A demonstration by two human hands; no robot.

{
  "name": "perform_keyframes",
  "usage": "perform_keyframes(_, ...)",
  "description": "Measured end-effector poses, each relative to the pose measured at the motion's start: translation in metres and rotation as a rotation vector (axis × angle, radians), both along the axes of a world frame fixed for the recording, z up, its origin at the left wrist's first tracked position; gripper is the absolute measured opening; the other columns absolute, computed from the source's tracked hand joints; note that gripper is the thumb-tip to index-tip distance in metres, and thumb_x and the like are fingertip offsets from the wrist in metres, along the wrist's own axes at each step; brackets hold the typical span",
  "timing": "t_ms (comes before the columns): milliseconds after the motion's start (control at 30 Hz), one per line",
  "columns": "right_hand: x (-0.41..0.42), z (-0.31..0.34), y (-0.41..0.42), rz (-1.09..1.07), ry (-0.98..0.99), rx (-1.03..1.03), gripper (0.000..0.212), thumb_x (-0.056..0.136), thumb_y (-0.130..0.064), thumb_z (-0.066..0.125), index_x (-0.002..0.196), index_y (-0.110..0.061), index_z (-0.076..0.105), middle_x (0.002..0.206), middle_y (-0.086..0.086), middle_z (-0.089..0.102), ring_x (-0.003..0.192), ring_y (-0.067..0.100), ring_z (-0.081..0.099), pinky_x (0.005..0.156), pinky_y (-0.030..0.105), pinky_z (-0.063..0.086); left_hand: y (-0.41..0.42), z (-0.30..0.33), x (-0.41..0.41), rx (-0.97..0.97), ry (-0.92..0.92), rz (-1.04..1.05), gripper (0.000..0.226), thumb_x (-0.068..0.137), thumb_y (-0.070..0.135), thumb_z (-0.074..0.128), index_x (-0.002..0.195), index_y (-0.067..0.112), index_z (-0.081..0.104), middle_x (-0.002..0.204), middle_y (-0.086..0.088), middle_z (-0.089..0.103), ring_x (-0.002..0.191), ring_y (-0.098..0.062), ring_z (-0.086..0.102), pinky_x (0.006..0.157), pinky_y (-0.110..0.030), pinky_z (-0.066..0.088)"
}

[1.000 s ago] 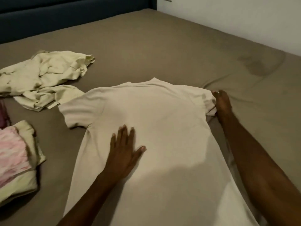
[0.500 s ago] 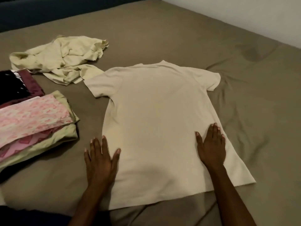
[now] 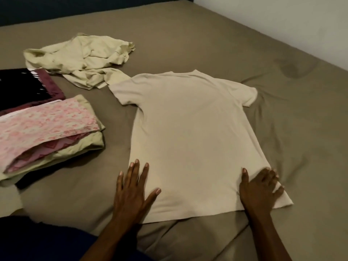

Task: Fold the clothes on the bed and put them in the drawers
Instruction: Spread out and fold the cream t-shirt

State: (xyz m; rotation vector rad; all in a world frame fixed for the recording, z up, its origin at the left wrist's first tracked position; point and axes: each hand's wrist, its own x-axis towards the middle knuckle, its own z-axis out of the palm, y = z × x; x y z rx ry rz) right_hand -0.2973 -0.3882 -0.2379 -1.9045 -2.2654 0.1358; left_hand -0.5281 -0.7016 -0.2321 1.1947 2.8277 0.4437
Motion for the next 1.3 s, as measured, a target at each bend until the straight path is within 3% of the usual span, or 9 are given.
perform_keyframes(100, -0.037, 0.005, -0.026, 0.043, 0.050, 0.036, 0.090, 0.104, -0.064, 0.034, 0.159, 0.006, 0.018, 0.164, 0.033, 0.018, 0.154, 0.045, 0.015, 0.124, 0.061, 0.006, -0.008, -0.001, -0.002, 0.162, -0.109, 0.218, 0.079, 0.098, 0.067, 0.036, 0.160, 0.017, 0.031, 0.167, -0.013, 0.025, 0.151, -0.031, 0.026, 0.120, -0.048, 0.028)
perform_keyframes(200, -0.096, 0.015, -0.071, 0.308, 0.111, 0.136, 0.088, 0.103, -0.064, 0.028, 0.160, 0.003, 0.022, 0.165, 0.029, 0.020, 0.155, 0.040, 0.019, 0.126, 0.054, 0.011, -0.014, 0.000, -0.009, 0.330, 0.036, 0.297, 0.055, 0.097, 0.046, 0.053, 0.132, 0.005, 0.062, 0.126, -0.017, 0.063, 0.110, -0.035, 0.059, 0.090, -0.045, 0.055)
perform_keyframes(300, -0.165, 0.024, -0.119, 0.606, 0.187, 0.132, 0.087, 0.103, -0.065, 0.027, 0.164, -0.005, 0.012, 0.171, 0.020, 0.007, 0.159, 0.034, 0.009, 0.129, 0.046, 0.007, -0.018, 0.009, -0.011, 0.325, -0.072, 0.411, 0.017, 0.098, 0.038, 0.065, 0.099, 0.022, 0.061, 0.082, 0.005, 0.061, 0.067, -0.017, 0.057, 0.058, -0.031, 0.046)
perform_keyframes(467, -0.251, 0.032, -0.159, 0.970, 0.176, 0.086, 0.082, 0.103, -0.064, 0.026, 0.164, -0.009, 0.017, 0.171, 0.019, 0.003, 0.159, 0.035, 0.006, 0.126, 0.050, 0.015, -0.021, 0.006, -0.011, 0.264, -0.106, 0.389, 0.027, 0.103, 0.047, 0.049, 0.085, 0.027, 0.047, 0.067, 0.009, 0.054, 0.047, -0.011, 0.049, 0.042, -0.027, 0.037)
perform_keyframes(667, -0.391, 0.034, -0.134, 1.071, 0.286, 0.111, 0.093, 0.094, -0.034, 0.063, 0.163, -0.003, 0.009, 0.169, 0.027, 0.001, 0.155, 0.044, 0.018, 0.121, 0.049, 0.029, -0.037, 0.003, -0.025, 0.548, -0.378, 0.386, 0.038, 0.092, 0.068, 0.051, 0.088, 0.031, 0.054, 0.059, 0.011, 0.058, 0.054, -0.009, 0.058, 0.052, -0.028, 0.045)
perform_keyframes(767, -0.452, 0.026, -0.124, 1.004, 0.149, 0.169, 0.080, 0.089, -0.007, 0.047, 0.162, 0.001, 0.014, 0.166, 0.031, 0.014, 0.146, 0.047, 0.033, 0.112, 0.052, 0.039, -0.033, 0.000, -0.040, 0.555, -0.413, 0.343, 0.042, 0.089, 0.071, 0.060, 0.082, 0.030, 0.057, 0.056, 0.010, 0.058, 0.054, -0.008, 0.059, 0.054, -0.028, 0.046)
perform_keyframes(967, -0.522, 0.015, -0.112, 0.854, -0.034, 0.367, 0.042, 0.095, -0.006, 0.040, 0.132, 0.006, 0.056, 0.108, 0.019, 0.063, 0.097, 0.038, 0.059, 0.080, 0.047, 0.046, -0.033, -0.010, -0.050, 0.486, -0.491, 0.315, 0.044, 0.080, 0.069, 0.067, 0.076, 0.025, 0.062, 0.059, 0.011, 0.065, 0.059, -0.006, 0.062, 0.061, -0.028, 0.052)
perform_keyframes(1133, -0.540, 0.018, -0.108, 0.842, -0.024, 0.308, 0.035, 0.098, -0.002, 0.031, 0.112, 0.000, 0.063, 0.126, 0.020, 0.054, 0.117, 0.040, 0.052, 0.077, 0.046, 0.046, -0.030, -0.003, -0.043, 0.572, -0.484, 0.246, 0.026, 0.092, 0.047, 0.061, 0.082, 0.024, 0.052, 0.059, 0.009, 0.056, 0.051, -0.011, 0.052, 0.053, -0.028, 0.045)
perform_keyframes(1300, -0.543, 0.027, -0.084, 0.792, 0.279, 0.054, 0.025, 0.092, -0.013, 0.046, 0.100, -0.007, 0.069, 0.116, 0.014, 0.061, 0.102, 0.034, 0.060, 0.075, 0.038, 0.043, -0.019, 0.002, -0.034, 0.560, -0.526, 0.297, 0.043, 0.085, 0.064, 0.064, 0.110, 0.029, 0.058, 0.072, 0.015, 0.063, 0.060, -0.007, 0.058, 0.060, -0.024, 0.050)
